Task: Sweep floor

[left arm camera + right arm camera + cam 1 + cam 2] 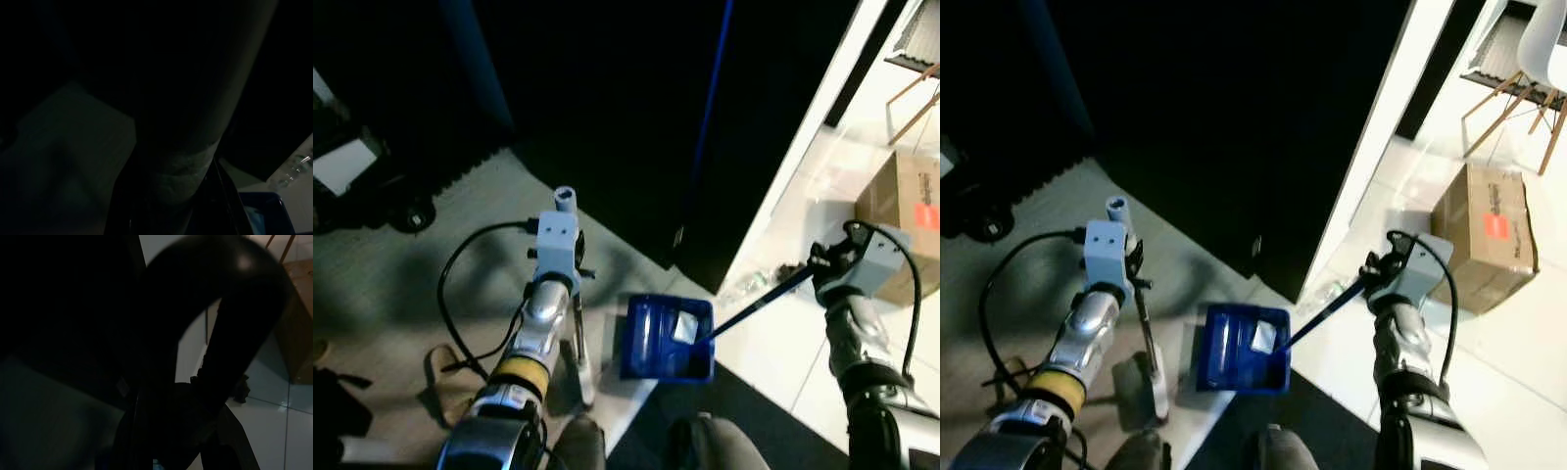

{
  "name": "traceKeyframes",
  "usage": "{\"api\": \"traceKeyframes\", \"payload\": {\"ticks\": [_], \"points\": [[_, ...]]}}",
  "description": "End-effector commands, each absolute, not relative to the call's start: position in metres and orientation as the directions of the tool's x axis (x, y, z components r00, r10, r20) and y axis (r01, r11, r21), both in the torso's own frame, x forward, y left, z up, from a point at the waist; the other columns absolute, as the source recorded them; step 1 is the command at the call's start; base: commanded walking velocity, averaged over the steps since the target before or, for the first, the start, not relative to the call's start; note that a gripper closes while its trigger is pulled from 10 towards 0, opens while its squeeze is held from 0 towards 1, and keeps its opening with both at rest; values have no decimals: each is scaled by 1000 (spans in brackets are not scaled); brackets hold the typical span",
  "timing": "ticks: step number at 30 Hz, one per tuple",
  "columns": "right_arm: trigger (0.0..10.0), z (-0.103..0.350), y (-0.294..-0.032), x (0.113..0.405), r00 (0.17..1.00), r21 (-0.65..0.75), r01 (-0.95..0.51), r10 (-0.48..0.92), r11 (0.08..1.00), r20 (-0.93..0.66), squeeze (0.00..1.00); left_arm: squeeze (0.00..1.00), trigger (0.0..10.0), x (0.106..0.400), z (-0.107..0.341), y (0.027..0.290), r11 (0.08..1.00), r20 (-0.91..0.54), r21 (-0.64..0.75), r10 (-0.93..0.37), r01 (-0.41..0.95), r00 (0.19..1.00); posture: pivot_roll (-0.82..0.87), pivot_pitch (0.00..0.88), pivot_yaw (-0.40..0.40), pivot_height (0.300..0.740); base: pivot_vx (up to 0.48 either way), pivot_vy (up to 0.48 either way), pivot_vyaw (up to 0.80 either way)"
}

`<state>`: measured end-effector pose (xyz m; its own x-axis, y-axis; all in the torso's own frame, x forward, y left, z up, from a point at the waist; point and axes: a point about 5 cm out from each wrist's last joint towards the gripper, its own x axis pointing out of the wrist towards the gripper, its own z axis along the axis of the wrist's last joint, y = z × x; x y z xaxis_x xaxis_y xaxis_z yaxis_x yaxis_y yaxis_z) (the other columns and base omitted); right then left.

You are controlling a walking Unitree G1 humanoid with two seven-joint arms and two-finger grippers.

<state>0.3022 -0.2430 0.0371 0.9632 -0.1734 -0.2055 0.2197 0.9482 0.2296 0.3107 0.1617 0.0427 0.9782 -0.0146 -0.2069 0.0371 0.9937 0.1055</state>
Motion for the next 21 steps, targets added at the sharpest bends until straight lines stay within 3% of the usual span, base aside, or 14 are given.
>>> {"api": "traceKeyframes", "payload": {"ticks": [1,18,21], "points": [[10000,43,-249,304,964,229,230,-189,946,-188,0,0,10000,313,46,158,993,-194,106,-26,48,981,6,0,-6,740,0,-480,0],[10000,42,-249,304,961,223,232,-189,947,-200,0,0,10000,312,47,161,994,-198,108,-14,36,980,9,0,-4,740,0,-480,0],[10000,41,-249,303,961,221,232,-187,947,-205,0,0,10000,311,45,164,996,-203,84,14,3,979,10,0,-4,740,0,0,0]]}}
